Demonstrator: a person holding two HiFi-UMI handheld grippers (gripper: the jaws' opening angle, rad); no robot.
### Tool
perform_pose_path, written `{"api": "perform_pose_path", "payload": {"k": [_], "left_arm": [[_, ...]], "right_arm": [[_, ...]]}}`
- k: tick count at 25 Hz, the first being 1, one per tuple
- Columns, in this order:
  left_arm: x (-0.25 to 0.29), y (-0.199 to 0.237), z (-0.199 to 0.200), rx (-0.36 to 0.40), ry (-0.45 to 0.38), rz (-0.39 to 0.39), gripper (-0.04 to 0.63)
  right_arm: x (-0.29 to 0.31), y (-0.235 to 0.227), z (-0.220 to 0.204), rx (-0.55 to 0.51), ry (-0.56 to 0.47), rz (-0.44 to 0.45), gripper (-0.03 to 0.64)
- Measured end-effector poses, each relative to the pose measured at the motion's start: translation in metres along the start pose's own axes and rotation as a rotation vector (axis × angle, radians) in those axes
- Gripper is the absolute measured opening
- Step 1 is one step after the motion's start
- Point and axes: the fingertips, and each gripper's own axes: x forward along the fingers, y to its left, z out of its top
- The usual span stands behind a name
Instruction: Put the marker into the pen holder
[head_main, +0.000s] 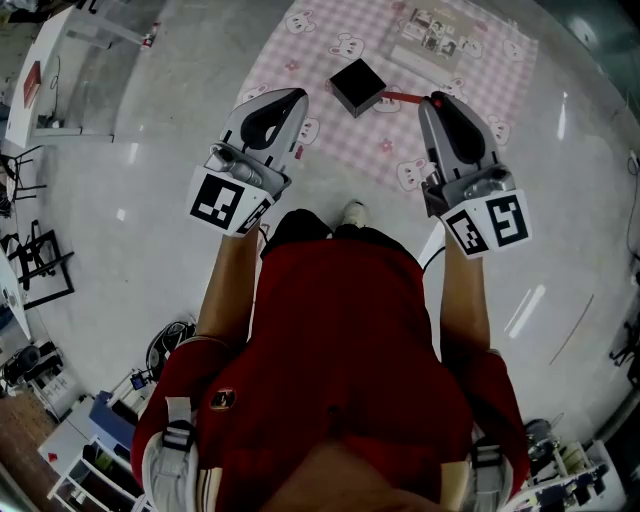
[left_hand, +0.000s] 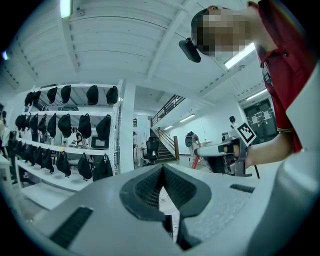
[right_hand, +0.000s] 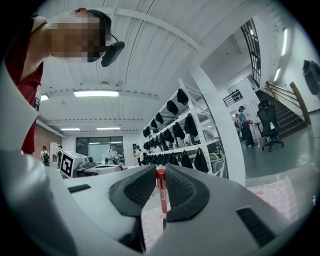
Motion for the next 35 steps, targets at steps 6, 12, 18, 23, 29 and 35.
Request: {"api": "perform_pose_path", "payload": {"k": [6, 12, 18, 23, 29, 35], "left_arm": [[0.005, 0.006, 0.001, -0.004, -0.001, -0.019, 0.006], [0.007, 0.014, 0.000, 0.003, -0.001, -0.055, 0.006], [0.011, 0.025, -0.006, 0.001, 0.000, -0.083, 0.006], [0.014, 0.032, -0.013, -0.006, 0.000, -0.103, 0.006], [0.010, 0.042, -0.013, -0.016, -0.002, -0.127, 0.006], [0.012, 0.052, -0.018, -0.024, 0.001, -0.152, 0.006]], "right_arm": [[0.009, -0.002, 0.000, -0.010, 0.009, -0.015, 0.054], [0.017, -0.003, -0.006, -0.012, 0.020, -0.060, 0.054], [0.026, -0.008, -0.017, -0.019, 0.036, -0.106, 0.054], [0.033, -0.013, -0.030, -0.017, 0.055, -0.140, 0.054], [0.044, -0.009, -0.039, -0.015, 0.084, -0.170, 0.054], [0.055, -0.012, -0.054, -0.013, 0.113, -0.195, 0.054]]}}
